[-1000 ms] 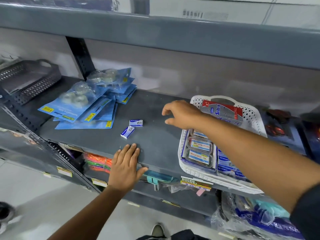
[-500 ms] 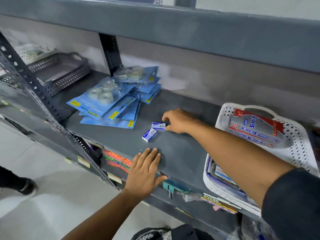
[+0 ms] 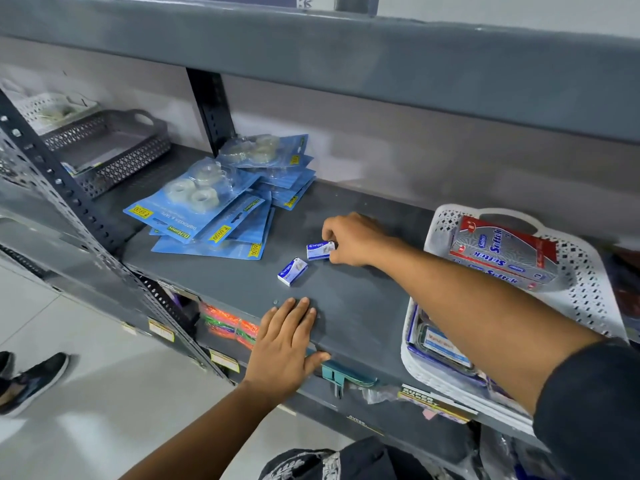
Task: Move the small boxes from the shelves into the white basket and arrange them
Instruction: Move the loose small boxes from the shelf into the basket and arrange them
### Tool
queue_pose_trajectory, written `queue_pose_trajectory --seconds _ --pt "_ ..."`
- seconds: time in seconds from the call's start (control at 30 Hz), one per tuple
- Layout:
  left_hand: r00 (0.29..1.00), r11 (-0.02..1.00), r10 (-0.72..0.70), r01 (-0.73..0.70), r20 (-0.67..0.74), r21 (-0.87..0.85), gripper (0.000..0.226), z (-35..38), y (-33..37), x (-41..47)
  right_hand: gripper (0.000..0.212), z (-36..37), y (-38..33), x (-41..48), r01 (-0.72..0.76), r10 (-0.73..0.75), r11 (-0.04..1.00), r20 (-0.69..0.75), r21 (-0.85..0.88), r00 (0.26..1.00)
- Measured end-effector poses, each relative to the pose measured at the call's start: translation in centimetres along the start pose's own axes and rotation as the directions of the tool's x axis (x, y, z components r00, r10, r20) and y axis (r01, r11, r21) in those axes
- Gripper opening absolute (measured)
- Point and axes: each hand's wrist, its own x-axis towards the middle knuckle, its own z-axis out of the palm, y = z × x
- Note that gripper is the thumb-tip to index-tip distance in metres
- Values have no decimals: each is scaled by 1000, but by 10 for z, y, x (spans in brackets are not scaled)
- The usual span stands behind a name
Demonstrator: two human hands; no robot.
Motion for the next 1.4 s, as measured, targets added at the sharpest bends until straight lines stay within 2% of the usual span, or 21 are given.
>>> queue_pose_trajectory --seconds 0.17,0.3,0.4,0.57,0.7,0.83,0.97,1.4 --pt "995 999 -37 40 88 -29 75 -6 0 0 25 -32 26 -46 -33 51 989 -123 143 991" --pt "1000 998 -14 16 25 -53 72 -3 0 0 23 -61 67 -101 -40 106 972 -278 234 955" --pt "1000 998 -13 14 24 -57 72 -1 1 0 23 -78 105 -151 -127 201 963 -318 239 926" --pt "996 999 -36 39 81 -38 76 -4 2 0 26 -80 142 -235 -360 386 917 -160 172 908" --pt "991 998 -56 57 118 -8 79 -9 5 -1 25 -63 142 -285 -417 417 907 15 63 909" --pt "988 998 -68 66 140 14 80 -10 7 1 21 -49 136 -301 -398 399 917 151 -43 904" --pt "984 997 -74 72 162 19 81 -11 6 0 28 -48 125 -303 -329 363 925 184 -190 913" --pt "982 997 -79 81 172 -3 86 -15 8 -1 26 -30 116 -294 -327 342 939 197 -105 919"
